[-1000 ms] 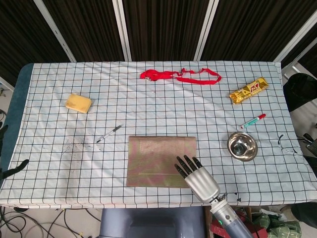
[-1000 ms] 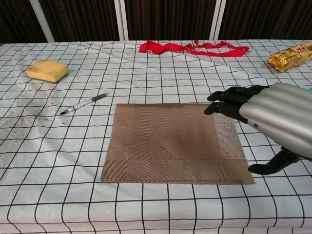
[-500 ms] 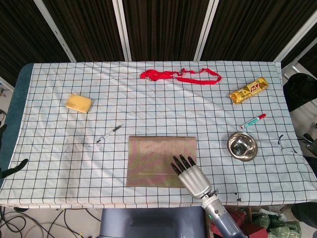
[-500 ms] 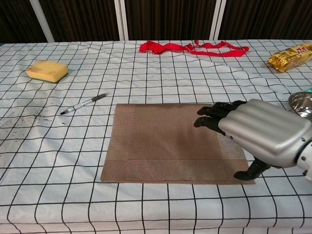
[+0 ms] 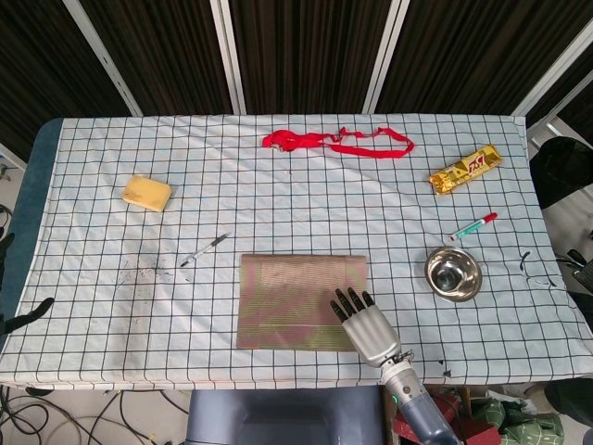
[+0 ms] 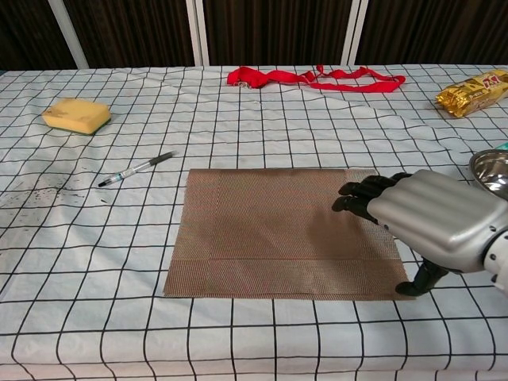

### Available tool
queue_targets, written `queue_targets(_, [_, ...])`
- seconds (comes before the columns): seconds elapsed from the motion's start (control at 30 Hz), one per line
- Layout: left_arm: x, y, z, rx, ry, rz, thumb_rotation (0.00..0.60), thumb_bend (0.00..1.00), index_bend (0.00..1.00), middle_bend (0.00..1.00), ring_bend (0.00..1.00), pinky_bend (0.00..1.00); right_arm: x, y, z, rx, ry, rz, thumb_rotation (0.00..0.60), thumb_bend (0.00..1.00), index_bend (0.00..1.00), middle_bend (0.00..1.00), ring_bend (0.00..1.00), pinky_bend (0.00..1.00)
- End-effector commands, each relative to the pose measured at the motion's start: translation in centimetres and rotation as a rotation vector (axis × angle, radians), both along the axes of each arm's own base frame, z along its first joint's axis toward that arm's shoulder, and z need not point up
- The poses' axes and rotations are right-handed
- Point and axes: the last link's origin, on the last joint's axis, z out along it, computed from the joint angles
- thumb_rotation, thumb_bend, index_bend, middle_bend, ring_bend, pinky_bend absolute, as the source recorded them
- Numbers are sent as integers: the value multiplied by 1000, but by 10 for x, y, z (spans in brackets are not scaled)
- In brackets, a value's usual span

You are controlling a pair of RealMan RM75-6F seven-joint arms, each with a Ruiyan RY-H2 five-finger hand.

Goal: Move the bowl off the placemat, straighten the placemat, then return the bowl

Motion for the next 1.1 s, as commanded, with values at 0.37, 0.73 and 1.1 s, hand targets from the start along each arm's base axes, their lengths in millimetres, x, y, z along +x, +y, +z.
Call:
queue_targets(0.37, [0,0,0,4,-3,-3,600,17,0,0,0,0,0,0,-6,16,23,-33,600,5,128,51,77,190])
queue_targets(0.73, [0,1,2,14,-9,-7,600,16,0,0,0,0,-8,-2,-12,22,49,-65,600,5,126,50,77,190])
queue_targets(1.1, [0,1,2,16,-9,-7,600,17,0,0,0,0,-8,-3,-17,35,36,-75,600,75,122,50,77,189])
